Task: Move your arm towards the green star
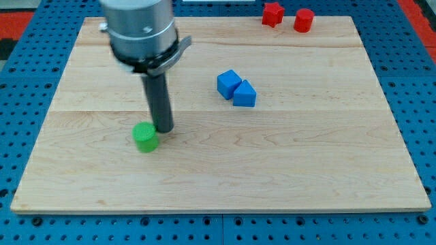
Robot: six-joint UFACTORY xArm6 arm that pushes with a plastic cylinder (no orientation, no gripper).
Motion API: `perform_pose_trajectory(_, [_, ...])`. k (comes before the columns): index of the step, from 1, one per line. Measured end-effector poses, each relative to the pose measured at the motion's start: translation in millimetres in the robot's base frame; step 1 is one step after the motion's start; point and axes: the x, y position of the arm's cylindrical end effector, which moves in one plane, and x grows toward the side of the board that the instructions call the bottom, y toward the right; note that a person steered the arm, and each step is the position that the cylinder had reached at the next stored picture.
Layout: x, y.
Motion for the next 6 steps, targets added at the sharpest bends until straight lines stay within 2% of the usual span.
perform_pose_trajectory(1, [25,-36])
perform_pose_trajectory(2, [31,-59])
perform_pose_trajectory(6, [-133,35])
